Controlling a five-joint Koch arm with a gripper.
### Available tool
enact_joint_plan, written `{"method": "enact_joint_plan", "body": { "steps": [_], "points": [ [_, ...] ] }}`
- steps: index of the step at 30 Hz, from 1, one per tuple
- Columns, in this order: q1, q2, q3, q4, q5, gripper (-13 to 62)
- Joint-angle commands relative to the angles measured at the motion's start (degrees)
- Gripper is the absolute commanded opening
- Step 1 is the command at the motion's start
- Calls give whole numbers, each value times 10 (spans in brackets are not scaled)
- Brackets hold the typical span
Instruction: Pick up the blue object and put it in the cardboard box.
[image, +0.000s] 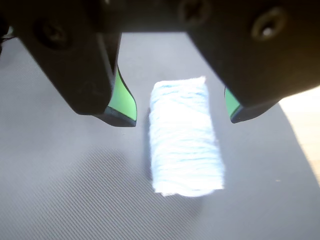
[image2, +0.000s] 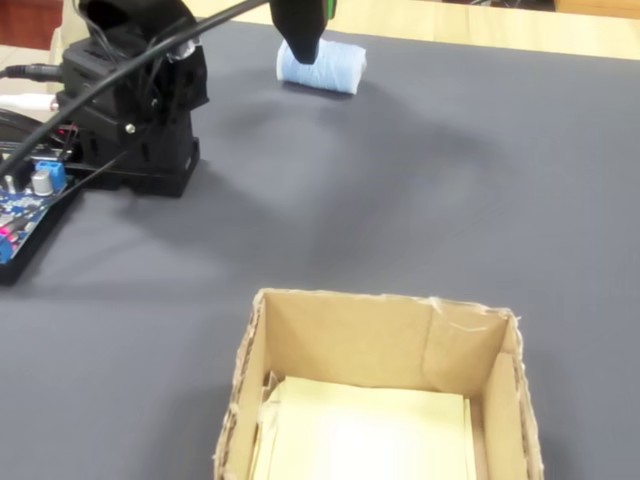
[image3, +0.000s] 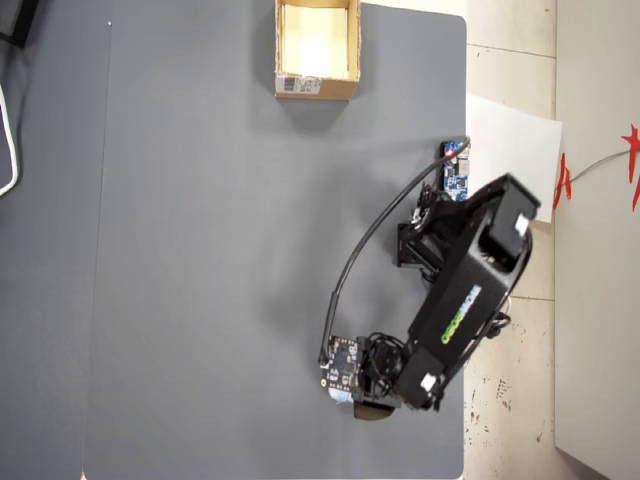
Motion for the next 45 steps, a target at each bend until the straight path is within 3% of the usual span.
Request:
{"method": "enact_joint_plan", "body": {
  "steps": [1, 17, 24, 27, 36, 45],
  "points": [
    [-16, -9, -50, -12, 4, 337],
    [-16, -117, -5, -29, -72, 294],
    [-15, -141, -20, -33, -100, 168],
    [-18, -136, -21, -40, -105, 154],
    [1, -31, -6, -74, -134, 106],
    [97, 176, 106, -135, -146, 106]
  ]
}}
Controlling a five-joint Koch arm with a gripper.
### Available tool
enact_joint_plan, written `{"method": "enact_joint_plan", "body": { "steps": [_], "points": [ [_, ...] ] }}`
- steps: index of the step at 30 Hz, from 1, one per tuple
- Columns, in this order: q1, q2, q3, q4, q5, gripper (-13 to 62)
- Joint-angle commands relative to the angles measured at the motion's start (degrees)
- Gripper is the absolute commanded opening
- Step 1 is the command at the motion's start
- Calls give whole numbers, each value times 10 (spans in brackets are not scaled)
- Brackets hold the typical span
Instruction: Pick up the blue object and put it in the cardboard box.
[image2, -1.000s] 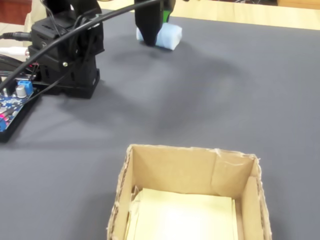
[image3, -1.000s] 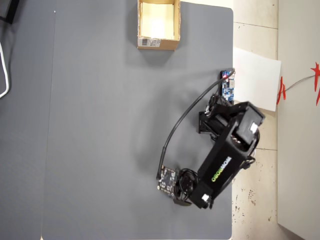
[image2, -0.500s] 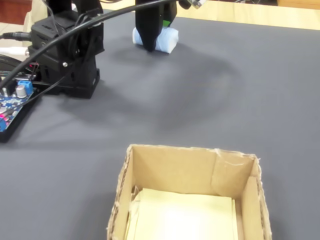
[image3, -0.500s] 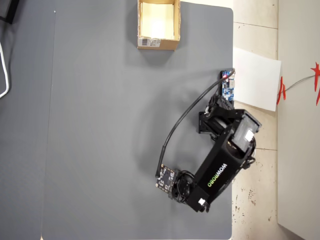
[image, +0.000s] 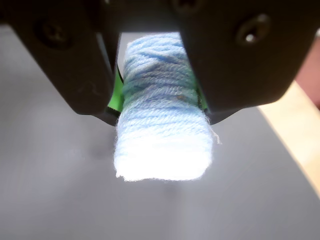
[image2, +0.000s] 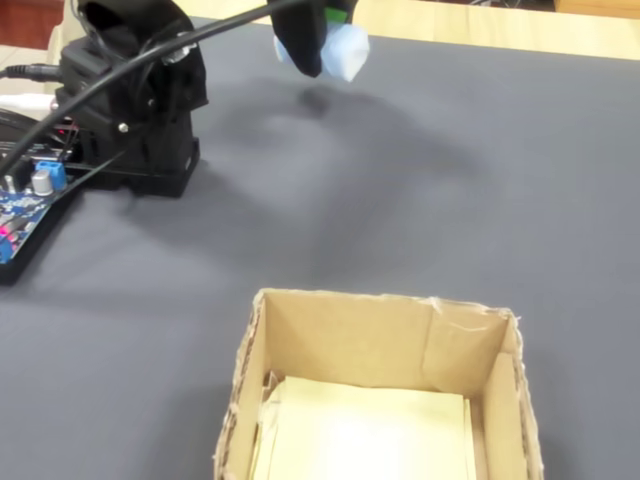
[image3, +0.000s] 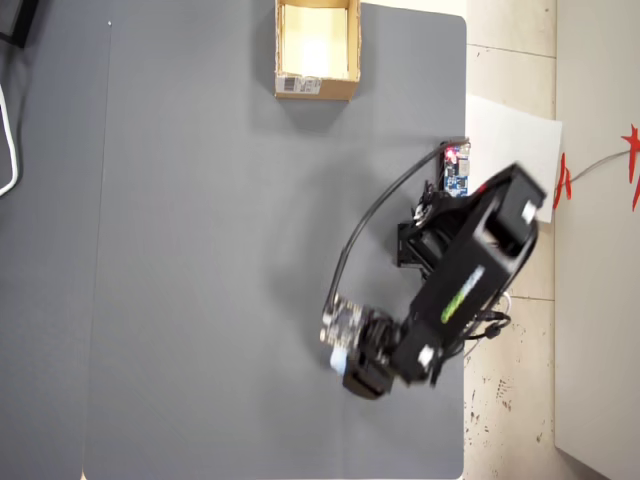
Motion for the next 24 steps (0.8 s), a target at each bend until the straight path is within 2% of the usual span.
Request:
{"method": "enact_joint_plan", "body": {
  "steps": [1, 14, 24],
  "points": [
    [27, 57, -8, -34, -6, 106],
    [178, 229, 142, -303, -103, 106],
    [342, 257, 171, -461, -127, 105]
  ]
}}
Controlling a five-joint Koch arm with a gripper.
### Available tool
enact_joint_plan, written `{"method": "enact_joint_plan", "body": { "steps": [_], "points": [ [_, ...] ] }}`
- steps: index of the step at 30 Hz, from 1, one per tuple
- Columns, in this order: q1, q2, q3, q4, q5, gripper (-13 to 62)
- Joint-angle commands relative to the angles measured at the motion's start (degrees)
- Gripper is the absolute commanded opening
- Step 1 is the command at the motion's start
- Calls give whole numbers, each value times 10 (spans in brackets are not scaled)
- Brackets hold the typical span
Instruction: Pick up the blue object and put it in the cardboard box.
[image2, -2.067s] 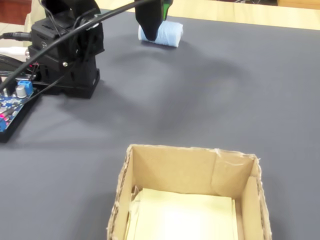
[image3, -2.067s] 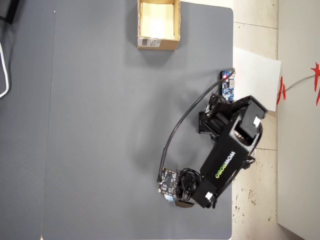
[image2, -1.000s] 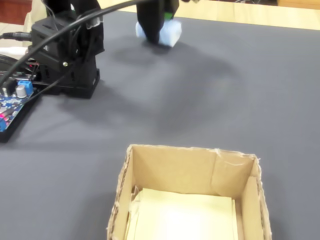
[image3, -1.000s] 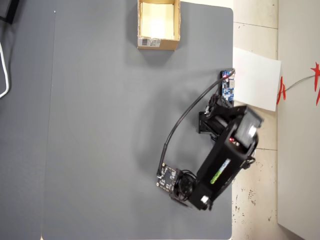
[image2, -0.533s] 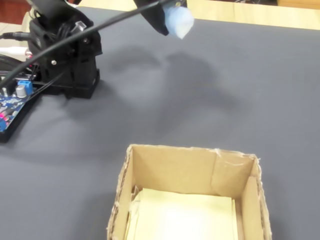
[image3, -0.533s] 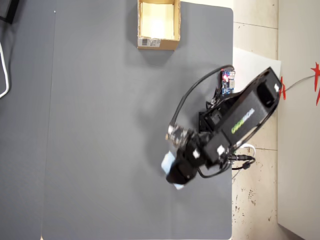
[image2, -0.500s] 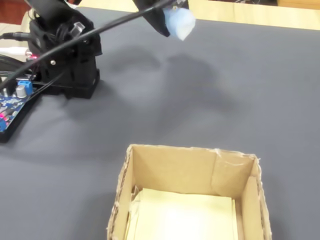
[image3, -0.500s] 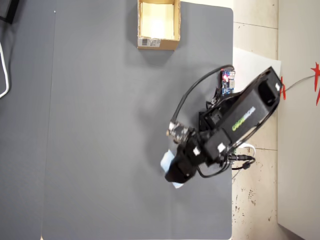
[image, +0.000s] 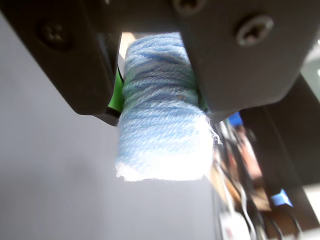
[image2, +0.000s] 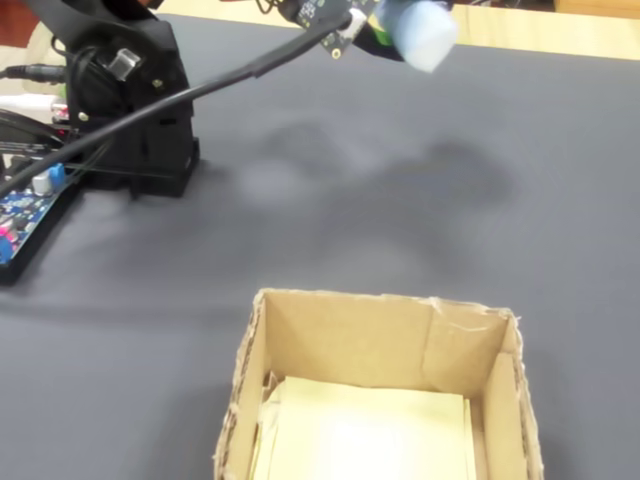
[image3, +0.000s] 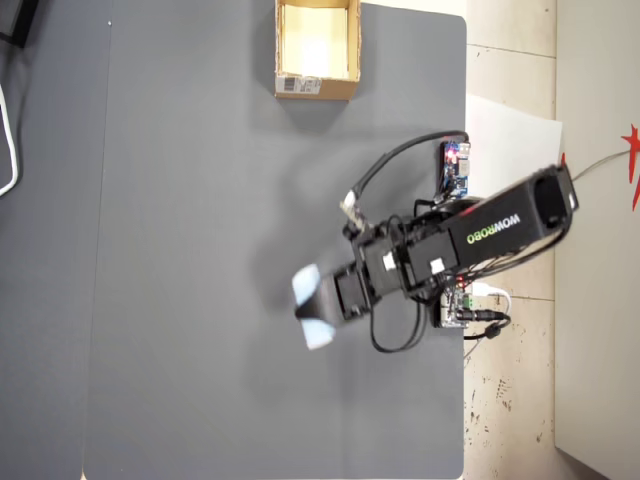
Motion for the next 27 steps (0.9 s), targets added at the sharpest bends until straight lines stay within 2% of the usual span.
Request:
{"method": "enact_joint_plan", "body": {
  "steps": [1, 8, 15, 23, 27],
  "points": [
    [20, 49, -26, -76, 0, 105],
    [192, 49, -27, -168, -1, 106],
    [326, 47, -51, -163, -40, 106],
    [513, 45, -80, -25, -120, 105],
    [548, 25, -125, 30, -144, 105]
  ]
}}
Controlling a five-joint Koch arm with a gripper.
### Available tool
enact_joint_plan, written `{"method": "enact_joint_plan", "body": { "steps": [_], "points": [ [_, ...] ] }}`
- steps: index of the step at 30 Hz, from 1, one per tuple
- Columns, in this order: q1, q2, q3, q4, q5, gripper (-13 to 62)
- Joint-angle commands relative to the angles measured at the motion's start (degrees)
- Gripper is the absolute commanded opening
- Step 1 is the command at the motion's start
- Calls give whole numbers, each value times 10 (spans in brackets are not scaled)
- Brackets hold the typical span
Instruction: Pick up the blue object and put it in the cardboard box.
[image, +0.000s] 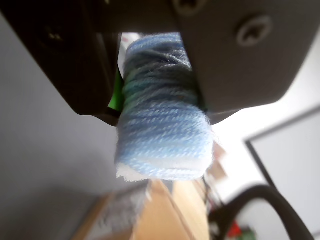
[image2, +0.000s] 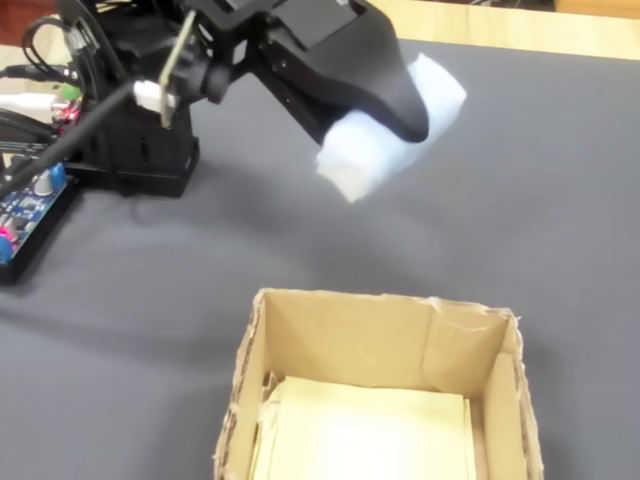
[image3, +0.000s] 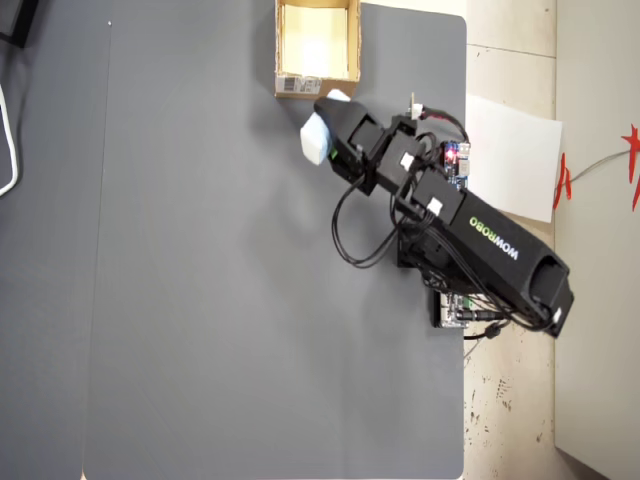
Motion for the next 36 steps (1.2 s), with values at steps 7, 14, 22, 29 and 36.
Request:
{"method": "enact_joint_plan", "body": {
  "steps": [7, 14, 22, 29, 36],
  "points": [
    [47, -173, -296, 77, -54, 105],
    [109, -316, -407, 117, -63, 105],
    [152, -389, -394, 154, -63, 107],
    [153, -418, -404, 152, -39, 227],
    [158, -450, -442, 150, -14, 334]
  ]
}}
